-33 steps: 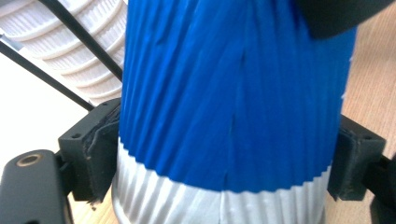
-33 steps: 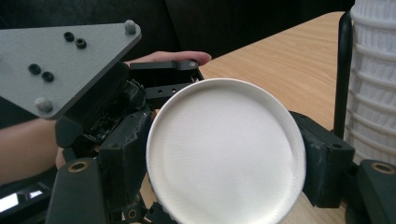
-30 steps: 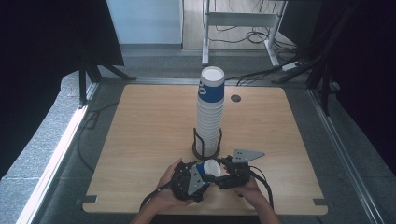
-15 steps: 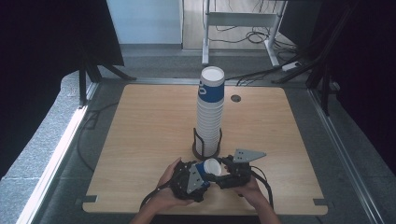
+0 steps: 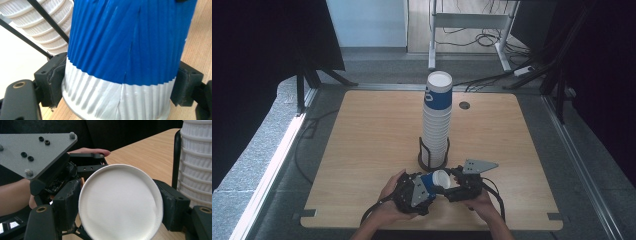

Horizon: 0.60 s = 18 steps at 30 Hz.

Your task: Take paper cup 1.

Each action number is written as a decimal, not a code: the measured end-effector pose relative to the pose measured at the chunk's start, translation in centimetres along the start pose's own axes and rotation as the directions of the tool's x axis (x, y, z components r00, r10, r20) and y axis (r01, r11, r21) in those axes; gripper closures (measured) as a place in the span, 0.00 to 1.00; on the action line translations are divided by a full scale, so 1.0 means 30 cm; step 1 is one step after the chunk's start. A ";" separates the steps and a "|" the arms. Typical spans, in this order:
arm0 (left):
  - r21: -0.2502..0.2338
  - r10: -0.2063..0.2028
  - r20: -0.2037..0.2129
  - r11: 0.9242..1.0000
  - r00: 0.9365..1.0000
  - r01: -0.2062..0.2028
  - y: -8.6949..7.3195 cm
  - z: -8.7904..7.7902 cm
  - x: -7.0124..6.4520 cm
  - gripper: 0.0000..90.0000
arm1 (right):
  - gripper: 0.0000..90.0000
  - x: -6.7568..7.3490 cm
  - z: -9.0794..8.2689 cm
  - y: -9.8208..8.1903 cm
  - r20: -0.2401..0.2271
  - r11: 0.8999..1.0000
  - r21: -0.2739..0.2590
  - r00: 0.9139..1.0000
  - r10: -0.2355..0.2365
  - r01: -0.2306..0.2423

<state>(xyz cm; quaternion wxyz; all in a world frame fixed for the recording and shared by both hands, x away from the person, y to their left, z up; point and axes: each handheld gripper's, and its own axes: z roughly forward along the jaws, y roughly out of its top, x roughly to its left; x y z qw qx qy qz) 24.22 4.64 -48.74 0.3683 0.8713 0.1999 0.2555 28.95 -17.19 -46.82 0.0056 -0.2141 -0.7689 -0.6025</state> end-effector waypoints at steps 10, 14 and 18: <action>0.011 0.025 0.006 1.000 1.000 -0.025 0.000 0.004 0.017 0.19 | 0.23 0.008 -0.030 0.028 0.016 1.000 -0.007 1.000 -0.018 0.018; 0.026 0.042 -0.009 0.999 0.999 -0.041 0.006 0.009 0.034 0.19 | 0.24 0.007 -0.071 0.071 0.035 0.999 0.007 0.998 -0.046 0.046; 0.052 0.078 -0.023 0.996 0.997 -0.077 0.018 0.016 0.042 0.19 | 0.23 -0.004 -0.099 0.116 0.072 0.987 0.134 0.992 -0.104 0.093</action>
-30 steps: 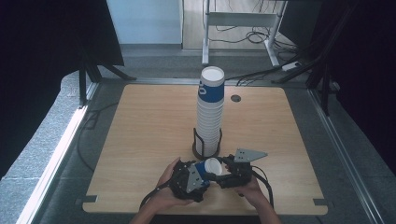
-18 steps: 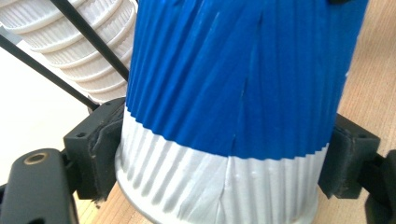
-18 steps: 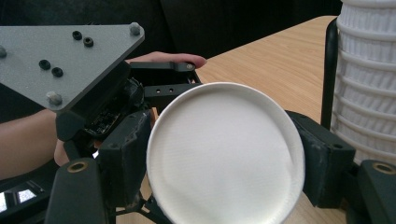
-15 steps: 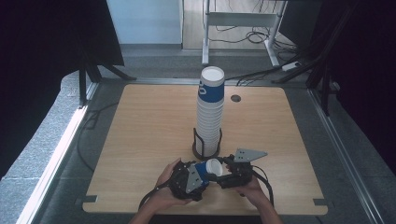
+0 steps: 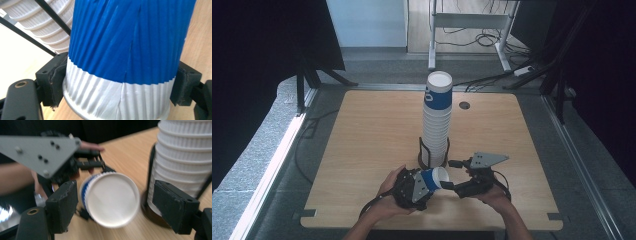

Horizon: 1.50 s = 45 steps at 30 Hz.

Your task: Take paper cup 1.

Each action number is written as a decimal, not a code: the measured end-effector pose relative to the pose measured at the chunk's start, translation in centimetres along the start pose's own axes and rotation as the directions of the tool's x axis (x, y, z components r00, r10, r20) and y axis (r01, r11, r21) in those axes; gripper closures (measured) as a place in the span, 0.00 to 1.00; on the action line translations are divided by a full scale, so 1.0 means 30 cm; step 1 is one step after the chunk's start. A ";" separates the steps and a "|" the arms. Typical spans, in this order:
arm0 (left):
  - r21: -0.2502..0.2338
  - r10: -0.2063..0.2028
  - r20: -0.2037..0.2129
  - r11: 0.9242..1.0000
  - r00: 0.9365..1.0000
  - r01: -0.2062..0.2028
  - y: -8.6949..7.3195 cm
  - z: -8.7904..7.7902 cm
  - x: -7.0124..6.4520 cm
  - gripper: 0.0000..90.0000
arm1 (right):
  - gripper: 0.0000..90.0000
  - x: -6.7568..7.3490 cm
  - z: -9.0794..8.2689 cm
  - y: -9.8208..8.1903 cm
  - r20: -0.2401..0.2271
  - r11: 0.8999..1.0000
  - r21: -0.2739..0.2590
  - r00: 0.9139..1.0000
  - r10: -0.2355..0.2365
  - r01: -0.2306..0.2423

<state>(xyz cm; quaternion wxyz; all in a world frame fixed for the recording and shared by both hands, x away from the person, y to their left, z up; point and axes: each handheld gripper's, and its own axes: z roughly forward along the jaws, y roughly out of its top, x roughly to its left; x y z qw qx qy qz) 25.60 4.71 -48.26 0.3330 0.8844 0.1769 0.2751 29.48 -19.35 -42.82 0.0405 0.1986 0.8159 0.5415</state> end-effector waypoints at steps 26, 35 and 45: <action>0.148 0.231 -0.083 0.965 0.970 -0.217 0.074 0.028 -0.020 0.19 | 0.19 0.008 0.150 0.124 -0.076 0.766 0.602 0.972 -0.224 0.224; 0.122 0.237 -0.102 0.967 0.966 -0.224 0.087 0.052 -0.053 0.19 | 0.26 0.001 0.214 0.107 -0.122 0.697 0.663 0.958 -0.260 0.274; 0.129 0.201 -0.122 0.974 0.972 -0.185 0.096 0.039 -0.030 0.07 | 0.30 -0.003 0.187 0.103 -0.120 0.743 0.601 0.953 -0.278 0.292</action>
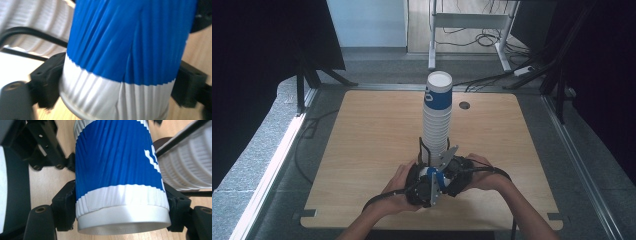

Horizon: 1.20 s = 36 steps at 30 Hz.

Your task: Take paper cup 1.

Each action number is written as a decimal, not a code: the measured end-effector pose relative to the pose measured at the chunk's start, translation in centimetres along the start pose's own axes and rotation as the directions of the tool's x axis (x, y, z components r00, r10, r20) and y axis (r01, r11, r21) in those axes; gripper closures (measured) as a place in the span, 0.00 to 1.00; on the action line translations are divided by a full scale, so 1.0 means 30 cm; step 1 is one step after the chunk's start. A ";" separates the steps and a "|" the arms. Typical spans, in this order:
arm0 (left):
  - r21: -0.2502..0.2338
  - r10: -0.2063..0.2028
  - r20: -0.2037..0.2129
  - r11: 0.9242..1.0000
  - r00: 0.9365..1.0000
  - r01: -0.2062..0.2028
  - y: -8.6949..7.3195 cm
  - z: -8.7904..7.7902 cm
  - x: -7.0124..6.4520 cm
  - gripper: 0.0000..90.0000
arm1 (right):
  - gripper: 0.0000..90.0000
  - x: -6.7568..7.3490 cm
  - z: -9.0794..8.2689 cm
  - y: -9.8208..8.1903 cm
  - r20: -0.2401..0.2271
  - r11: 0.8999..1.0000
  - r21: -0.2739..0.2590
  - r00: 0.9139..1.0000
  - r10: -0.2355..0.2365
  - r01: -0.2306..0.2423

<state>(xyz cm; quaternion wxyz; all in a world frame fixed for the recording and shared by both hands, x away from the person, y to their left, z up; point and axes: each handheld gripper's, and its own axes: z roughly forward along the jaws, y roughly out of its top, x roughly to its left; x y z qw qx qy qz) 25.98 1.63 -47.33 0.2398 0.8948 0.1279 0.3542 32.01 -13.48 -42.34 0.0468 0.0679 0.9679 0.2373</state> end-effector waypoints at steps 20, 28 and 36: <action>-0.209 -0.361 0.231 0.888 0.904 0.408 -0.100 -0.129 0.116 0.02 | 0.30 -0.011 -0.060 -0.092 0.038 0.945 -0.314 0.993 0.108 -0.091; -0.220 -0.470 0.298 0.813 0.831 0.539 -0.148 -0.129 0.130 0.04 | 0.30 0.006 -0.050 -0.113 0.047 0.900 -0.419 0.987 0.154 -0.121; -0.233 -0.529 0.319 0.761 0.786 0.606 -0.177 -0.138 0.150 0.06 | 0.30 0.027 -0.016 -0.142 0.041 0.842 -0.511 0.973 0.229 -0.176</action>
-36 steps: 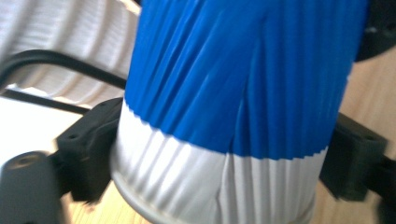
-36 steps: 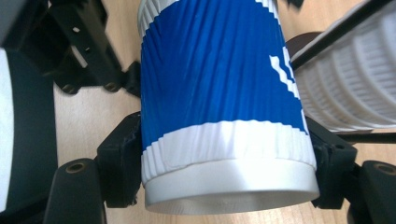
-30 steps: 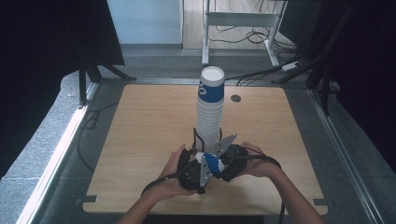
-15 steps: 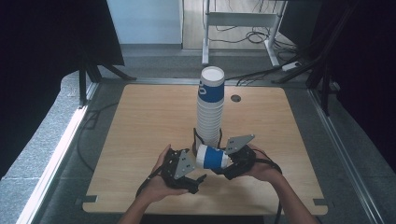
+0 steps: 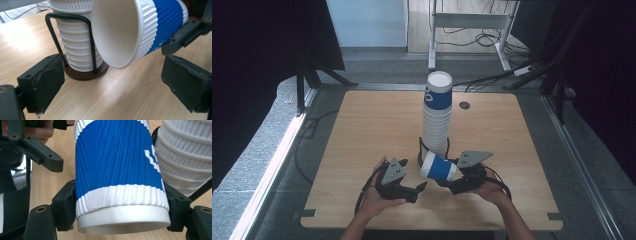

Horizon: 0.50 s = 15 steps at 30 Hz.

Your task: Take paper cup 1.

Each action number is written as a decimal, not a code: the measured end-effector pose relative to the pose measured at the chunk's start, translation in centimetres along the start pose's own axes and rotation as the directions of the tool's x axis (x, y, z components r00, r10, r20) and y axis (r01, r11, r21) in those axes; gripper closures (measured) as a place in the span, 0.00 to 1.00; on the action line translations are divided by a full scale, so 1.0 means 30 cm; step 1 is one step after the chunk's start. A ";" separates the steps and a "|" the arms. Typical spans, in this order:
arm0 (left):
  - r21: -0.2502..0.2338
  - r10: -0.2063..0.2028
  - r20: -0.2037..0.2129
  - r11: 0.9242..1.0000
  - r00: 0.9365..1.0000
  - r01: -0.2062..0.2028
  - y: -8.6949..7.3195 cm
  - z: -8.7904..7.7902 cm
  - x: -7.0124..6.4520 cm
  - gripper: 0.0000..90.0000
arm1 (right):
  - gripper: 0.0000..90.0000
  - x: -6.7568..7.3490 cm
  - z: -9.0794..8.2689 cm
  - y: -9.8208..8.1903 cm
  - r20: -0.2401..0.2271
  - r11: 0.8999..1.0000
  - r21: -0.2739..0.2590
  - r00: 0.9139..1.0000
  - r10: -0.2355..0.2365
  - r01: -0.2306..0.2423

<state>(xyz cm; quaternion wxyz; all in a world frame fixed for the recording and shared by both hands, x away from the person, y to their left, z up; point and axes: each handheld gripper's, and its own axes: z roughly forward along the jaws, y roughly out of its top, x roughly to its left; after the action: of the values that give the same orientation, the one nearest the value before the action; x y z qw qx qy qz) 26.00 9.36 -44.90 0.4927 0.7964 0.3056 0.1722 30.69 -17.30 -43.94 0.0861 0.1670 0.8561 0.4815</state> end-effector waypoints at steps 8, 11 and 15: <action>0.008 -0.005 -0.021 1.000 1.000 0.005 -0.014 0.004 -0.002 0.06 | 0.30 0.001 0.000 -0.045 0.005 0.994 -0.089 0.998 0.068 -0.067; -0.006 -0.009 -0.016 1.000 1.000 0.009 -0.014 -0.004 0.005 0.06 | 0.30 0.007 0.000 -0.061 0.020 0.989 -0.123 0.997 0.079 -0.076; -0.016 -0.029 -0.014 0.999 0.999 0.029 -0.020 -0.012 0.021 0.06 | 0.30 0.010 -0.001 -0.087 0.022 0.979 -0.177 0.994 0.108 -0.103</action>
<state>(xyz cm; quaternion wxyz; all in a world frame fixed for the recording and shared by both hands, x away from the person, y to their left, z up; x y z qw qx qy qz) 26.08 10.20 -45.29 0.4991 0.7867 0.3194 0.1733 29.87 -18.46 -46.16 0.0885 0.2115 0.7988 0.5562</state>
